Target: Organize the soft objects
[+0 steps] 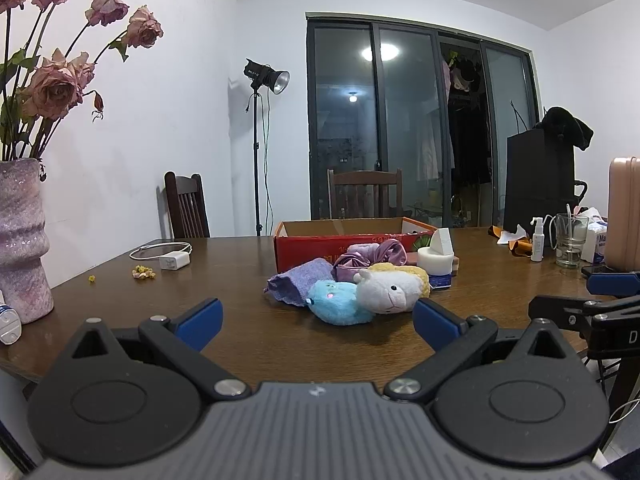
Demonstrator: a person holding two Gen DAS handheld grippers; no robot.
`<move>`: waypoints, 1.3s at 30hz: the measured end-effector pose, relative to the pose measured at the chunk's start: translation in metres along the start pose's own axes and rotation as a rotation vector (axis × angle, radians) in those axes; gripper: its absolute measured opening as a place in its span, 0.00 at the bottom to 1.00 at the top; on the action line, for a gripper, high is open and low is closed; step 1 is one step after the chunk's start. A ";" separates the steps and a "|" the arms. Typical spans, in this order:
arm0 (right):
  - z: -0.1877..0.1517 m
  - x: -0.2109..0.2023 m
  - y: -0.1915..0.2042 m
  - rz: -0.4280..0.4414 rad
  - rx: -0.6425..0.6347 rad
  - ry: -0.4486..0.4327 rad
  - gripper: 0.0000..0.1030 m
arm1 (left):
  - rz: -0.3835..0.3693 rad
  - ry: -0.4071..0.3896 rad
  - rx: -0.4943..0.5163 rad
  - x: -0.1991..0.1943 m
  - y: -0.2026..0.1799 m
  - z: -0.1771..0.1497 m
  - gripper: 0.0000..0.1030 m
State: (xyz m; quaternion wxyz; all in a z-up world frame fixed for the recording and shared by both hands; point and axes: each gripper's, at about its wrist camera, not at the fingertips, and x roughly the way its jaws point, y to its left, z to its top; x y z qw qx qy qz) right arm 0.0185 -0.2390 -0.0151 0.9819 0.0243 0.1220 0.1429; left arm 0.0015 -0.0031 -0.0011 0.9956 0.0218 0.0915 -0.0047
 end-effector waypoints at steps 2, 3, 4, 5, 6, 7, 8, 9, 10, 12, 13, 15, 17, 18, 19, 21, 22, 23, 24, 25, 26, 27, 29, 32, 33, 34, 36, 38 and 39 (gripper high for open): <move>0.000 0.000 0.000 0.000 0.000 0.000 1.00 | 0.000 0.000 0.002 0.000 0.000 0.000 1.00; 0.000 0.000 0.000 0.000 0.000 0.000 1.00 | 0.001 -0.001 0.004 0.000 0.000 0.000 1.00; 0.000 0.000 0.000 0.001 0.001 0.000 1.00 | 0.002 -0.001 0.004 0.000 0.000 0.000 1.00; 0.000 0.000 0.000 0.001 0.001 0.000 1.00 | 0.001 -0.002 0.004 0.000 0.000 0.000 1.00; 0.000 0.000 0.000 0.001 0.001 0.000 1.00 | 0.000 -0.001 0.002 0.000 0.000 0.000 1.00; 0.000 0.000 0.000 0.000 0.000 0.001 1.00 | 0.000 0.000 0.001 0.000 0.000 0.000 1.00; 0.000 0.000 0.000 0.001 0.000 0.001 1.00 | 0.001 0.000 0.001 0.000 0.000 0.000 1.00; 0.000 0.000 0.000 0.002 0.001 0.001 1.00 | 0.001 0.000 0.001 0.000 0.000 0.000 1.00; 0.000 0.000 0.000 0.002 -0.001 0.002 1.00 | 0.001 0.001 0.002 0.000 0.000 0.000 1.00; -0.001 0.000 0.001 0.004 -0.002 0.003 1.00 | 0.001 -0.001 0.001 0.000 0.000 0.000 1.00; -0.001 0.000 0.001 0.004 -0.002 0.004 1.00 | 0.000 -0.002 0.001 0.000 0.000 0.000 1.00; -0.001 0.000 0.001 0.003 -0.001 0.004 1.00 | -0.001 -0.002 0.000 0.000 0.000 0.000 1.00; -0.001 0.000 0.001 0.005 -0.001 0.006 1.00 | -0.001 -0.002 0.001 0.000 0.000 0.000 1.00; -0.001 0.000 0.002 0.005 -0.002 0.006 1.00 | -0.001 -0.002 0.001 0.000 0.000 0.000 1.00; -0.001 0.000 0.001 0.005 -0.002 0.006 1.00 | -0.001 -0.002 0.000 0.000 0.000 0.000 1.00; -0.001 0.000 0.002 0.006 -0.003 0.006 1.00 | -0.001 -0.002 0.000 0.000 -0.001 0.000 1.00; -0.001 0.000 0.002 0.006 -0.003 0.006 1.00 | -0.002 -0.002 0.000 0.000 -0.001 0.000 1.00; -0.001 0.000 0.002 0.006 -0.003 0.006 1.00 | -0.001 0.000 0.001 0.000 -0.002 0.000 1.00; -0.001 0.000 0.002 0.006 -0.002 0.007 1.00 | -0.001 0.001 0.002 0.000 -0.002 0.000 1.00; -0.002 0.000 0.003 0.006 -0.001 0.008 1.00 | -0.002 0.001 0.002 -0.001 -0.003 0.000 1.00; -0.002 0.000 0.003 0.006 -0.001 0.008 1.00 | -0.002 0.000 0.002 -0.001 -0.004 0.000 1.00; -0.002 0.000 0.004 0.007 -0.002 0.008 1.00 | -0.001 0.000 0.002 -0.001 -0.004 0.000 1.00; -0.002 0.000 0.003 0.007 -0.003 0.009 1.00 | -0.001 -0.001 0.001 -0.002 -0.004 0.000 1.00; -0.002 0.001 0.003 0.006 0.000 0.011 1.00 | -0.001 0.001 0.002 -0.002 -0.004 0.000 1.00; -0.002 0.001 0.003 0.005 0.001 0.013 1.00 | -0.002 0.000 0.002 -0.002 -0.005 0.000 1.00; -0.003 0.000 0.004 0.004 0.002 0.012 1.00 | -0.001 0.001 0.003 -0.002 -0.005 0.000 1.00; -0.003 0.001 0.004 0.005 0.002 0.013 1.00 | -0.001 0.000 0.002 -0.002 -0.005 0.000 1.00; -0.004 0.001 0.004 0.007 0.000 0.013 1.00 | -0.001 0.001 0.001 -0.001 -0.005 0.000 1.00; -0.004 0.001 0.005 0.008 -0.001 0.014 1.00 | -0.001 0.001 0.001 -0.001 -0.005 0.000 1.00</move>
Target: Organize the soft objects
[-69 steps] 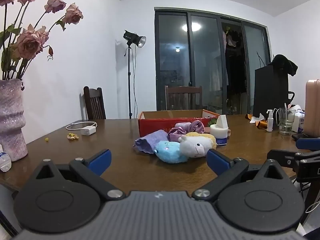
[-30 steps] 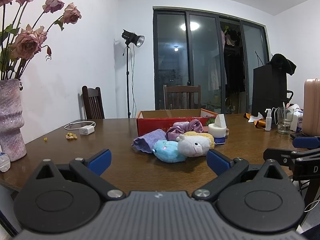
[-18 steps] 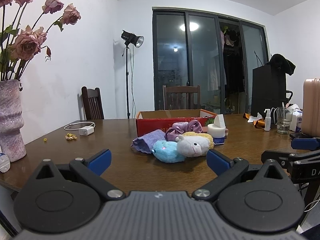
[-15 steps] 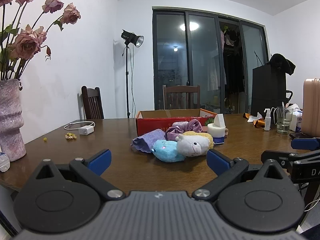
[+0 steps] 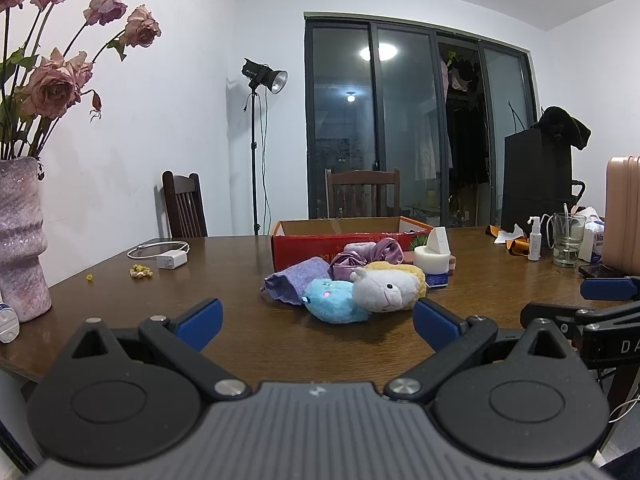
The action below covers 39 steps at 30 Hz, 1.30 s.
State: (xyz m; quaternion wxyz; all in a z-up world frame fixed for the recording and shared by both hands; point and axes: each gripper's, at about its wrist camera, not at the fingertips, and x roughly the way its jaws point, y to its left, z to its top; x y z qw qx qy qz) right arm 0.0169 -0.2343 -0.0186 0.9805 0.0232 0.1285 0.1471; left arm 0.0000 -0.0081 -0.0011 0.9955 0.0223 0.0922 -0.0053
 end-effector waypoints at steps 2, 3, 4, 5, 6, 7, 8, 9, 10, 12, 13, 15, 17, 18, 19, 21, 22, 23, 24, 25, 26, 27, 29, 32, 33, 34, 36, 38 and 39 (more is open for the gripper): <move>0.000 0.000 -0.001 0.001 0.000 -0.001 1.00 | 0.001 -0.002 0.001 0.000 0.000 0.000 1.00; 0.000 -0.001 0.000 0.000 0.000 -0.002 1.00 | 0.001 -0.002 0.000 0.000 0.000 0.000 1.00; 0.001 0.000 -0.002 0.000 0.000 -0.001 1.00 | 0.000 -0.002 0.000 0.000 0.000 0.000 1.00; 0.001 0.000 -0.002 0.001 0.000 0.000 1.00 | 0.000 -0.001 0.000 0.000 0.000 0.000 1.00; 0.001 0.000 -0.002 0.001 0.000 0.002 1.00 | 0.000 0.000 0.001 0.000 0.000 0.000 1.00; 0.001 0.000 -0.002 0.000 0.001 0.004 1.00 | 0.000 0.000 0.002 0.000 0.000 0.000 1.00; 0.001 0.000 -0.002 -0.001 0.002 0.005 1.00 | 0.000 0.000 0.003 0.000 0.000 0.000 1.00; 0.001 0.000 -0.002 -0.001 0.002 0.004 1.00 | -0.001 0.000 0.003 0.000 0.001 -0.001 1.00; 0.001 0.000 -0.002 -0.001 0.002 0.004 1.00 | -0.001 0.002 0.004 0.000 0.000 -0.001 1.00; 0.001 0.000 -0.003 0.000 0.002 0.005 1.00 | -0.004 0.005 0.003 0.001 0.001 -0.001 1.00; 0.001 0.001 -0.002 0.000 0.002 0.008 1.00 | -0.003 0.006 0.004 0.001 0.000 -0.001 1.00; 0.001 0.002 -0.003 0.003 0.001 0.011 1.00 | -0.004 0.006 0.002 0.002 0.001 -0.001 1.00; 0.001 0.001 -0.003 0.003 -0.001 0.010 1.00 | -0.006 0.008 0.000 0.002 0.001 0.000 1.00; 0.001 0.000 -0.004 0.002 0.000 0.009 1.00 | -0.008 0.008 0.001 0.003 0.000 0.000 1.00; 0.001 0.001 -0.003 0.001 0.003 0.010 1.00 | -0.010 0.008 0.003 0.003 0.000 0.000 1.00; -0.001 0.002 -0.004 -0.001 0.007 0.014 1.00 | -0.013 0.008 0.005 0.004 -0.001 0.000 1.00; -0.001 0.002 -0.004 -0.001 0.009 0.017 1.00 | -0.015 0.008 0.005 0.004 -0.001 0.000 1.00; -0.001 0.003 -0.003 0.000 0.009 0.018 1.00 | -0.015 0.006 0.003 0.003 -0.001 0.000 1.00; -0.001 0.003 -0.003 0.002 0.007 0.018 1.00 | -0.013 0.006 0.003 0.003 -0.001 0.000 1.00; -0.002 0.003 -0.003 0.003 0.006 0.016 1.00 | -0.012 0.006 0.003 0.003 -0.001 0.000 1.00; -0.002 0.003 -0.003 0.003 0.005 0.013 1.00 | -0.012 0.006 0.003 0.003 0.000 -0.001 1.00; -0.002 0.003 -0.002 0.003 0.004 0.011 1.00 | -0.012 0.006 0.002 0.004 0.000 -0.001 1.00; -0.003 0.002 -0.003 0.004 0.002 0.013 1.00 | -0.009 0.009 0.000 0.004 0.000 -0.001 1.00; -0.005 0.002 -0.003 0.002 0.002 0.018 1.00 | -0.008 0.009 -0.003 0.004 0.000 -0.001 1.00; -0.005 0.003 -0.003 0.003 0.003 0.018 1.00 | -0.007 0.010 -0.001 0.004 0.001 -0.001 1.00; -0.004 0.003 -0.003 0.001 0.003 0.019 1.00 | -0.006 0.010 0.000 0.004 0.001 -0.001 1.00; -0.005 0.003 -0.003 0.001 0.004 0.019 1.00 | -0.007 0.014 -0.004 0.004 0.002 -0.002 1.00; -0.005 0.003 -0.003 -0.001 0.006 0.021 1.00 | -0.007 0.017 -0.005 0.005 0.002 -0.002 1.00; -0.005 0.003 -0.003 0.000 0.005 0.022 1.00 | -0.007 0.017 -0.003 0.007 0.002 -0.002 1.00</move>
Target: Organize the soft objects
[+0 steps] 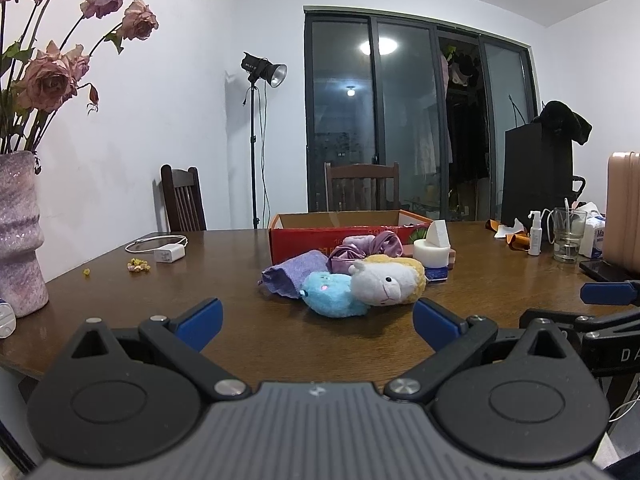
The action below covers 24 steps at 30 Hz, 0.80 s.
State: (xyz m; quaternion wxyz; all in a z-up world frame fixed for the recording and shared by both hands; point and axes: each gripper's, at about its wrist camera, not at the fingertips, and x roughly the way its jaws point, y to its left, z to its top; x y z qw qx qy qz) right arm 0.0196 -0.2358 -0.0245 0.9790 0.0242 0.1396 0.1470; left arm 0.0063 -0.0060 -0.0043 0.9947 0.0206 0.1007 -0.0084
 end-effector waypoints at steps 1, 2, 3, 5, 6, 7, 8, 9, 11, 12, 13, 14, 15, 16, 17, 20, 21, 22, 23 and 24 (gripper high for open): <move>0.000 0.001 0.000 0.000 -0.003 0.001 1.00 | 0.001 -0.001 0.004 0.002 0.000 0.001 1.00; 0.001 0.002 0.000 0.000 -0.005 -0.001 1.00 | 0.005 -0.004 0.003 0.004 0.000 0.002 1.00; 0.003 0.004 0.000 0.000 -0.007 -0.007 1.00 | 0.006 -0.010 0.000 0.008 0.000 0.002 1.00; 0.008 0.011 -0.001 0.006 -0.015 -0.012 1.00 | 0.005 -0.008 -0.005 0.020 0.002 0.005 1.00; 0.010 0.017 -0.002 0.010 -0.013 -0.010 1.00 | 0.008 0.009 -0.012 0.028 0.003 0.008 1.00; 0.014 0.025 -0.004 0.017 -0.006 -0.002 1.00 | -0.002 0.022 -0.026 0.035 0.005 0.010 1.00; 0.017 0.032 -0.006 0.031 0.005 0.012 1.00 | -0.020 0.032 -0.043 0.043 0.007 0.012 1.00; 0.021 0.040 -0.009 0.055 0.018 0.021 1.00 | -0.031 0.044 -0.053 0.050 0.009 0.014 1.00; 0.028 0.059 -0.015 0.096 0.040 0.035 0.99 | -0.053 0.062 -0.083 0.066 0.014 0.017 1.00; 0.032 0.069 -0.017 0.110 0.047 0.045 0.97 | -0.058 0.078 -0.098 0.076 0.016 0.018 1.00; 0.037 0.080 -0.020 0.120 0.054 0.053 0.95 | -0.069 0.099 -0.118 0.086 0.019 0.021 1.00; 0.041 0.092 -0.023 0.126 0.061 0.062 0.89 | -0.082 0.110 -0.134 0.095 0.020 0.023 1.00; 0.046 0.106 -0.027 0.134 0.071 0.075 0.85 | -0.098 0.118 -0.147 0.104 0.021 0.025 0.98; 0.050 0.118 -0.029 0.143 0.082 0.089 0.82 | -0.118 0.130 -0.156 0.112 0.021 0.027 0.96; 0.053 0.131 -0.032 0.157 0.094 0.104 0.75 | -0.142 0.144 -0.162 0.122 0.021 0.028 0.91; 0.061 0.172 -0.041 0.199 0.130 0.148 0.66 | -0.224 0.202 -0.183 0.149 0.018 0.029 0.65; 0.063 0.185 -0.043 0.206 0.138 0.156 0.66 | -0.256 0.227 -0.189 0.157 0.017 0.028 0.58; 0.066 0.198 -0.045 0.213 0.143 0.164 0.65 | -0.283 0.252 -0.198 0.165 0.016 0.027 0.56; 0.068 0.211 -0.047 0.218 0.148 0.171 0.65 | -0.302 0.275 -0.205 0.173 0.014 0.026 0.54; 0.069 0.220 -0.050 0.223 0.155 0.177 0.65 | -0.310 0.290 -0.208 0.178 0.012 0.024 0.53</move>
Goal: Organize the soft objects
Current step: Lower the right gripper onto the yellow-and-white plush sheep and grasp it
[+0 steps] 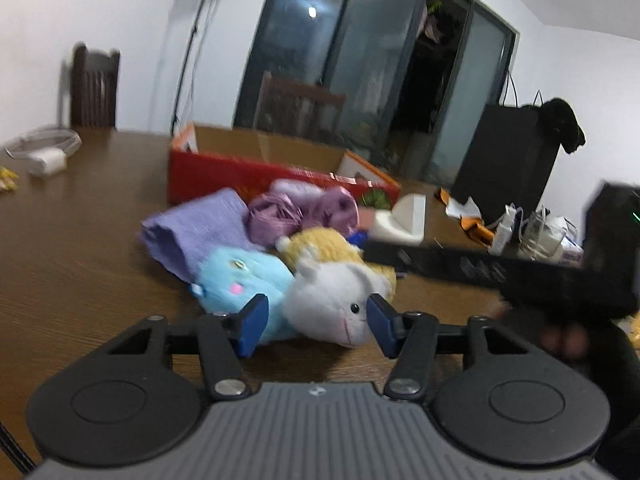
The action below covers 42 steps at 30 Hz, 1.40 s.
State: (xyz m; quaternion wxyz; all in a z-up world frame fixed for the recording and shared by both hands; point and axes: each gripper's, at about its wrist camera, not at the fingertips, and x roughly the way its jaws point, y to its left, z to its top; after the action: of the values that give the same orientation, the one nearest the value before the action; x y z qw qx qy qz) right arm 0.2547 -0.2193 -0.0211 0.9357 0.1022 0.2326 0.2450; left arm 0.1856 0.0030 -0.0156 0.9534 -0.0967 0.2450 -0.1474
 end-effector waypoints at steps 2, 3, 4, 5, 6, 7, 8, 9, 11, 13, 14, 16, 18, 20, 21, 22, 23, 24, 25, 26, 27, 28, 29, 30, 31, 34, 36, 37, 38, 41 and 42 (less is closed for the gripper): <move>0.006 0.018 -0.009 0.011 0.029 0.021 0.66 | -0.004 0.021 0.009 0.010 0.000 -0.001 0.50; 0.007 0.027 -0.015 0.020 0.048 0.039 0.65 | -0.016 0.026 0.006 0.013 0.001 -0.001 0.47; 0.007 0.032 -0.020 0.036 0.072 0.054 0.63 | -0.032 0.028 -0.002 0.015 0.001 -0.001 0.46; 0.007 0.036 -0.024 0.060 0.095 0.068 0.52 | -0.046 0.027 -0.012 0.016 0.002 -0.002 0.46; 0.005 0.037 -0.027 0.099 0.117 0.071 0.46 | -0.050 0.028 -0.020 0.017 0.003 -0.002 0.45; 0.003 0.035 -0.028 0.117 0.132 0.069 0.46 | -0.046 0.025 -0.024 0.017 0.003 -0.004 0.45; 0.002 0.032 -0.028 0.115 0.131 0.062 0.44 | -0.047 0.023 -0.025 0.015 0.003 -0.004 0.45; 0.000 0.026 -0.026 0.116 0.126 0.053 0.42 | -0.055 0.022 -0.030 0.013 0.003 -0.005 0.45; -0.004 0.006 -0.023 0.114 0.130 0.030 0.42 | -0.097 0.022 -0.042 0.005 0.002 -0.007 0.45; -0.008 -0.017 -0.019 0.093 0.119 0.006 0.41 | -0.124 0.024 -0.038 -0.004 -0.005 -0.012 0.45; -0.012 -0.030 -0.017 0.082 0.119 -0.005 0.41 | -0.130 0.026 -0.026 -0.006 -0.012 -0.014 0.45; -0.023 -0.056 -0.012 0.034 0.127 -0.010 0.41 | -0.153 0.030 -0.009 -0.010 -0.022 -0.021 0.45; -0.035 -0.075 -0.009 -0.018 0.119 -0.017 0.41 | -0.156 0.047 -0.016 -0.009 -0.029 -0.026 0.45; -0.048 -0.092 -0.013 -0.040 0.141 -0.013 0.43 | -0.148 0.049 -0.010 -0.009 -0.034 -0.031 0.46; -0.053 -0.098 -0.014 -0.057 0.147 -0.021 0.44 | -0.144 0.046 0.003 -0.010 -0.036 -0.033 0.48; -0.057 -0.103 -0.015 -0.070 0.146 -0.030 0.45 | -0.145 0.044 0.016 -0.012 -0.038 -0.034 0.51; -0.059 -0.108 -0.016 -0.083 0.145 -0.036 0.49 | -0.145 0.043 0.017 -0.013 -0.039 -0.034 0.57; -0.060 -0.112 -0.017 -0.092 0.148 -0.045 0.54 | -0.141 0.045 0.011 -0.014 -0.038 -0.034 0.61; -0.061 -0.116 -0.019 -0.097 0.156 -0.054 0.56 | -0.138 0.049 -0.004 -0.014 -0.036 -0.033 0.62; -0.061 -0.119 -0.021 -0.095 0.165 -0.062 0.56 | -0.138 0.054 -0.026 -0.013 -0.033 -0.031 0.62; -0.061 -0.121 -0.024 -0.089 0.170 -0.070 0.57 | -0.141 0.061 -0.050 -0.012 -0.030 -0.030 0.62; -0.061 -0.121 -0.025 -0.080 0.175 -0.074 0.57 | -0.142 0.071 -0.077 -0.010 -0.027 -0.028 0.62; -0.060 -0.118 -0.026 -0.070 0.180 -0.071 0.58 | -0.146 0.078 -0.096 -0.009 -0.025 -0.027 0.62; -0.060 -0.114 -0.027 -0.061 0.187 -0.064 0.58 | -0.152 0.086 -0.114 -0.007 -0.024 -0.027 0.62; -0.059 -0.107 -0.027 -0.053 0.192 -0.053 0.58 | -0.166 0.096 -0.131 -0.006 -0.022 -0.027 0.62; -0.059 -0.097 -0.026 -0.019 0.201 -0.029 0.57 | -0.211 0.111 -0.160 -0.002 -0.019 -0.030 0.56; -0.059 -0.091 -0.025 0.019 0.200 -0.005 0.44 | -0.229 0.110 -0.174 0.001 -0.017 -0.032 0.50; -0.059 -0.089 -0.023 0.008 0.192 -0.004 0.44 | -0.227 0.105 -0.178 0.003 -0.016 -0.032 0.49; -0.057 -0.088 -0.022 0.005 0.178 -0.004 0.42 | -0.229 0.101 -0.192 0.004 -0.015 -0.029 0.47; -0.042 -0.088 -0.022 0.010 0.171 -0.029 0.41 | -0.260 0.069 -0.248 0.008 -0.011 -0.009 0.47; -0.032 -0.088 -0.022 0.011 0.158 -0.052 0.41 | -0.266 0.044 -0.237 0.009 -0.012 0.002 0.47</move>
State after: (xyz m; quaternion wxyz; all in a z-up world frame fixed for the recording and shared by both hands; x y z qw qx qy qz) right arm 0.1804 -0.2798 -0.0216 0.9290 0.1834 0.2263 0.2282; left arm 0.1912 -0.0111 -0.0147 0.9018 -0.2366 0.2666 -0.2443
